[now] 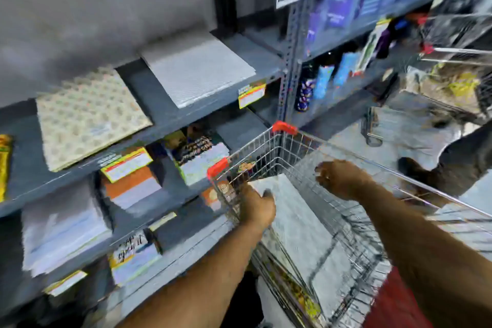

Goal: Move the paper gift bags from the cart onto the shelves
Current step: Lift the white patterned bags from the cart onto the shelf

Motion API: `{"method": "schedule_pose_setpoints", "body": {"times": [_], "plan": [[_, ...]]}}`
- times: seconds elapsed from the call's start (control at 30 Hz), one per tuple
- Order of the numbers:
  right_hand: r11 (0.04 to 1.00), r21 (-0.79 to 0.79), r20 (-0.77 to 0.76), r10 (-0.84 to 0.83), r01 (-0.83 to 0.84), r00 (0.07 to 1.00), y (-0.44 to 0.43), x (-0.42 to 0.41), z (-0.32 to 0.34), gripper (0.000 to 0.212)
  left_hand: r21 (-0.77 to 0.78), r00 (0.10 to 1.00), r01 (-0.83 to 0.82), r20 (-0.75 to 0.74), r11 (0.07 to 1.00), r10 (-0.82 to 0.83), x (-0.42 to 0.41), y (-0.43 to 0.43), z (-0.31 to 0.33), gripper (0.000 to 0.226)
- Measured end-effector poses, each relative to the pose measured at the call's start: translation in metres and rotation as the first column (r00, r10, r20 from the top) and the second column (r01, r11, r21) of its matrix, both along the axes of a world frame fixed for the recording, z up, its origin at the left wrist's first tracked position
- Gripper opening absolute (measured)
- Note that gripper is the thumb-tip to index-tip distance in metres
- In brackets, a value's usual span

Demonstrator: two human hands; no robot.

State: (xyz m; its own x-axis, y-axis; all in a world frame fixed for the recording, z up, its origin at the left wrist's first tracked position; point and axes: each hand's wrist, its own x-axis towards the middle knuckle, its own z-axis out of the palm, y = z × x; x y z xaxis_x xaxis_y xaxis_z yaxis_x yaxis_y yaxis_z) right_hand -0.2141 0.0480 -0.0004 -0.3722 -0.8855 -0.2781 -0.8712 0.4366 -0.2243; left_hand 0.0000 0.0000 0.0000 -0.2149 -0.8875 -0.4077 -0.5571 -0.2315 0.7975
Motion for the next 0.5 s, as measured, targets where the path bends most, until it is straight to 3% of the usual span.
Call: {"method": "schedule_pose_setpoints", "body": {"times": [0.13, 0.23, 0.37, 0.5], "plan": [[0.978, 0.079, 0.155, -0.201, 0.191, 0.967, 0.018, -0.017, -0.093, 0.032, 0.273, 0.981, -0.15, 0.157, 0.95, 0.109, -0.028, -0.033, -0.051, 0.069], [0.925, 0.133, 0.251, -0.379, 0.356, 0.891, 0.03, -0.018, -0.162, 0.039, 0.429, 0.979, -0.102, 0.202, 0.898, 0.015, -0.04, -0.042, -0.083, 0.046], [0.868, 0.289, 0.328, -0.485, 0.403, 0.811, 0.041, -0.016, -0.219, 0.041, 0.191, 0.887, -0.07, 0.462, 0.979, -0.026, -0.043, -0.05, -0.104, 0.046], [0.83, 0.321, 0.36, -0.553, 0.457, 0.751, 0.043, -0.018, -0.243, 0.042, 0.166, 0.783, 0.085, 0.599, 0.982, -0.169, -0.053, -0.053, -0.111, 0.048]]}}
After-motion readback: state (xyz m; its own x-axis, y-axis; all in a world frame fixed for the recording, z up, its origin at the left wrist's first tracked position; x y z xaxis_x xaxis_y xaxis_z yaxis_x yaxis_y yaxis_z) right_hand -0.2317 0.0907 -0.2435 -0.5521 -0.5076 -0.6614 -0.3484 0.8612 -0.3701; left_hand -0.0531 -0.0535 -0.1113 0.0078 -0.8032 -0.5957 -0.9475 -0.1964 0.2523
